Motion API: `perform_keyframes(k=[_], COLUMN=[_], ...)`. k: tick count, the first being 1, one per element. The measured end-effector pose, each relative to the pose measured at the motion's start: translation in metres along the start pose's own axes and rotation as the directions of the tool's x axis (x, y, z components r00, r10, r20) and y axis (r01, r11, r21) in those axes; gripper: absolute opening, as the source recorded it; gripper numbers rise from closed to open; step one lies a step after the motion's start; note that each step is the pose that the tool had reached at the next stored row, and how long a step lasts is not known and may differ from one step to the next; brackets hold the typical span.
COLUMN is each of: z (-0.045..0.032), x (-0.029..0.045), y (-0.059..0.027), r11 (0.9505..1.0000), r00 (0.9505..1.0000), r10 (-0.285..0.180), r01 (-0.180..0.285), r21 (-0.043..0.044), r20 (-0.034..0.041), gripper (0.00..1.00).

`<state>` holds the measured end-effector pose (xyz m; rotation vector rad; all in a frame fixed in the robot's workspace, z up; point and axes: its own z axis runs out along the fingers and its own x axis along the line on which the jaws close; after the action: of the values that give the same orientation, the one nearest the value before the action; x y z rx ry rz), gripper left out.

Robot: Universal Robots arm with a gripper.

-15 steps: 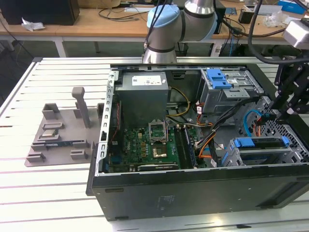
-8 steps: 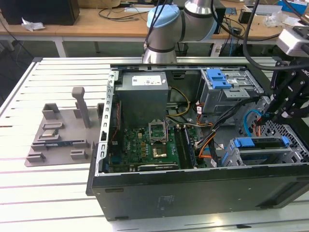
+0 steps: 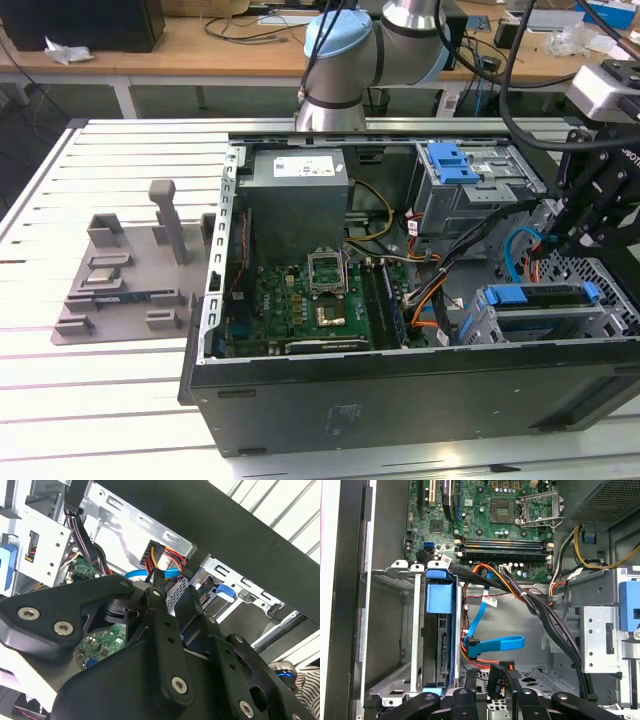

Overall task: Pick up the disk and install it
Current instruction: 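Insert the first disk wire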

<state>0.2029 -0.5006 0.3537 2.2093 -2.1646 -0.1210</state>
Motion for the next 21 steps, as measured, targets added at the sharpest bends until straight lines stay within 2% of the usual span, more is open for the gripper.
perform_keyframes(k=[1, 4, 8, 14, 17, 21], z=[0.0001, 0.0000, 0.0000, 0.0004, 0.0030, 0.0080], x=[0.0000, 0.0004, 0.0013, 0.0219, 0.0322, 0.0352], y=[0.0000, 0.0000, 0.0000, 0.0056, 0.0073, 0.0080], r11=[1.0000, 1.0000, 1.0000, 1.0000, 1.0000, 1.0000], r00=[1.0000, 1.0000, 1.0000, 1.0000, 1.0000, 1.0000], r10=[0.000, 0.000, 0.000, 0.001, 0.001, 0.001], r01=[0.000, 0.000, 0.000, -0.001, -0.001, -0.001], r21=[0.0000, 0.0000, 0.0000, -0.0002, -0.0002, -0.0002], r20=[0.0001, 0.0000, 0.0001, -0.0086, -0.0096, -0.0096], gripper=[0.36, 0.17, 0.17, 0.17, 0.17, 0.17])
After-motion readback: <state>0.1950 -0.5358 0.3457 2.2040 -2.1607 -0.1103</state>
